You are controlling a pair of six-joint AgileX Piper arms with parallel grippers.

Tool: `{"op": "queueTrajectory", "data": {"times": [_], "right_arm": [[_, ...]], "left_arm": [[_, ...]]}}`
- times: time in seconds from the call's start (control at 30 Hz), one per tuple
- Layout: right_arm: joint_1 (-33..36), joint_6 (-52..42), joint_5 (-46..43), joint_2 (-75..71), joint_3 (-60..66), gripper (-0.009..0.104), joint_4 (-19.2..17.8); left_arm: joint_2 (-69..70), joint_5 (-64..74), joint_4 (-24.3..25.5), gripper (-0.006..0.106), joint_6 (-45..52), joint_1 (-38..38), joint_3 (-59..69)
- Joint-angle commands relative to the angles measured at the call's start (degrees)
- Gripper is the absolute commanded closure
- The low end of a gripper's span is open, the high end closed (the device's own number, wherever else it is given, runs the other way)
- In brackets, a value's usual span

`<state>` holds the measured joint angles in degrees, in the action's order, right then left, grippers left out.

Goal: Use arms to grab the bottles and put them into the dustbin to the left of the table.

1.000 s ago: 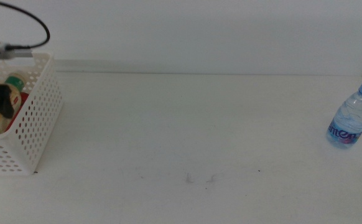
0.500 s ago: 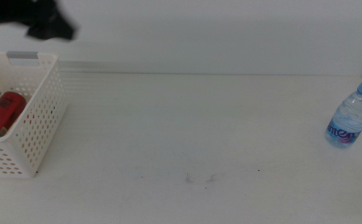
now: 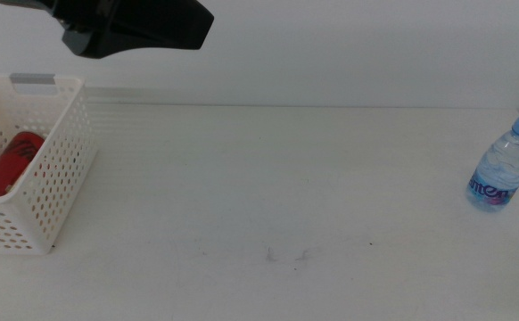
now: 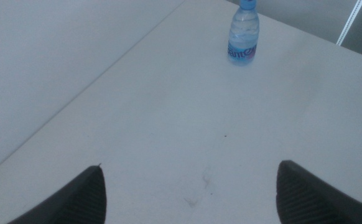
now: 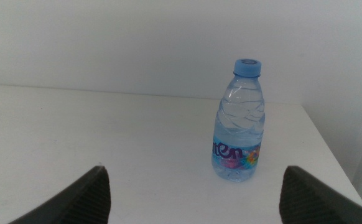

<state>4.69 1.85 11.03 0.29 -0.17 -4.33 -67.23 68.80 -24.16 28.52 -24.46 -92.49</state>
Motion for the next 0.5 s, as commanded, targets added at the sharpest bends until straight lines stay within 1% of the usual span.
{"op": "queueTrajectory", "data": {"times": [0.0, 0.2, 0.47], "right_arm": [[-0.2, -0.2, -0.7, -0.3, 0.2, 0.005, -0.4], [-0.2, -0.2, -0.7, -0.3, 0.2, 0.005, -0.4], [-0.2, -0.2, -0.7, -0.3, 0.2, 0.005, -0.4]], "left_arm": [[0.3, -1.1, 0.5, 0.007, -0.5, -0.3, -0.1], [0.3, -4.2, 1.1, 0.007, -0.5, -0.1, -0.1], [0.3, -4.8, 1.2, 0.007, -0.3, -0.1, -0.1]]}}
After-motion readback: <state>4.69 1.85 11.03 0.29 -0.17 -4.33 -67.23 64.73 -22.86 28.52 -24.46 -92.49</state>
